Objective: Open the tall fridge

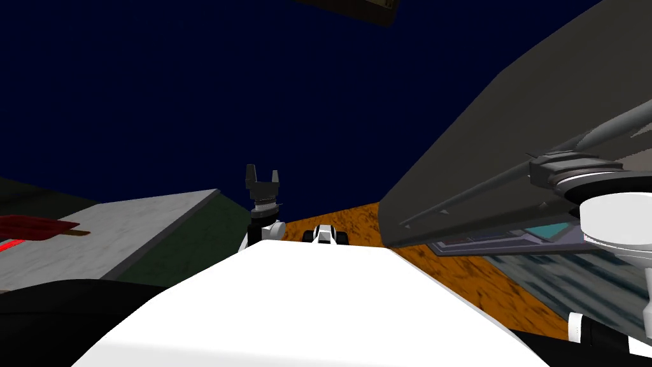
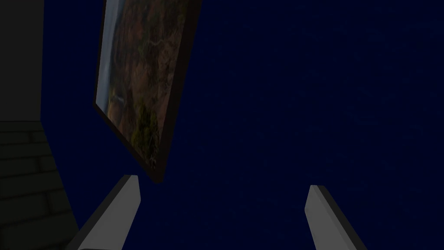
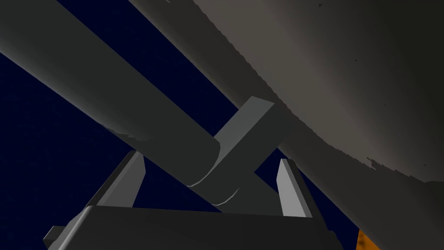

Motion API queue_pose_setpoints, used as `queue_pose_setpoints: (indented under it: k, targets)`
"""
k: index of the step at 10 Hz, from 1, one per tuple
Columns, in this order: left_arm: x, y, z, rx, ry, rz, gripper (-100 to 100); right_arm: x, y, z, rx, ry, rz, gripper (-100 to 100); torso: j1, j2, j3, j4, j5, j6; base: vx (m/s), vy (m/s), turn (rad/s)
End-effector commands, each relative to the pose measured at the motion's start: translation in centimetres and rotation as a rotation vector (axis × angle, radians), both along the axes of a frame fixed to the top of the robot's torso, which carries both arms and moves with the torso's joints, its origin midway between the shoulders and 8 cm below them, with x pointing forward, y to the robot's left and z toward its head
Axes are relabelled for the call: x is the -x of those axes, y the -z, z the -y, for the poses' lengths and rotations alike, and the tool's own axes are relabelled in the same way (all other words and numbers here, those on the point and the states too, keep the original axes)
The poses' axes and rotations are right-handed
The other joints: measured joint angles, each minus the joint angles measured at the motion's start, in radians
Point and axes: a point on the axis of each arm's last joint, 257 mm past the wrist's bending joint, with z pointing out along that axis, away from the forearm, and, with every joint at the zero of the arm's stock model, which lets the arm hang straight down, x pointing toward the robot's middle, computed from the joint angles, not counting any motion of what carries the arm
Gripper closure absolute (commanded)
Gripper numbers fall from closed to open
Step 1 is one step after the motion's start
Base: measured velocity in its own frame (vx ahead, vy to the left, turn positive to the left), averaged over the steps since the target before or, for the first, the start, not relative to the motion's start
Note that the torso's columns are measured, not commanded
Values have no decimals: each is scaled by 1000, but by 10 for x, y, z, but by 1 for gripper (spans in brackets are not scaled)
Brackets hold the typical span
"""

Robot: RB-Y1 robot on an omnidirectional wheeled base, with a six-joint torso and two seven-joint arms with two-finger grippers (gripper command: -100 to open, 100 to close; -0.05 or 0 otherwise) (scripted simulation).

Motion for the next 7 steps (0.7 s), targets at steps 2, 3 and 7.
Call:
queue_pose_setpoints:
  k: [2, 3, 7]
  targets:
    - [0, 0, 0, 0, 0, 0, 0, 13, -20, 19, 38, 67, 23, 100, -3, -1, 0, -1, 0, 1, -13, 22, 76]
    - [0, 0, 0, 0, 0, 0, 0, 32, -17, 45, -15, 131, 57, 100, -6, -2, -1, -1, -2, 2, -41, 69, 227]
    - [0, 0, 0, 0, 0, 0, 0, 64, -17, 80, 13, 257, 37, 100, -3, 0, 0, -1, -2, 0, -51, 92, 258]
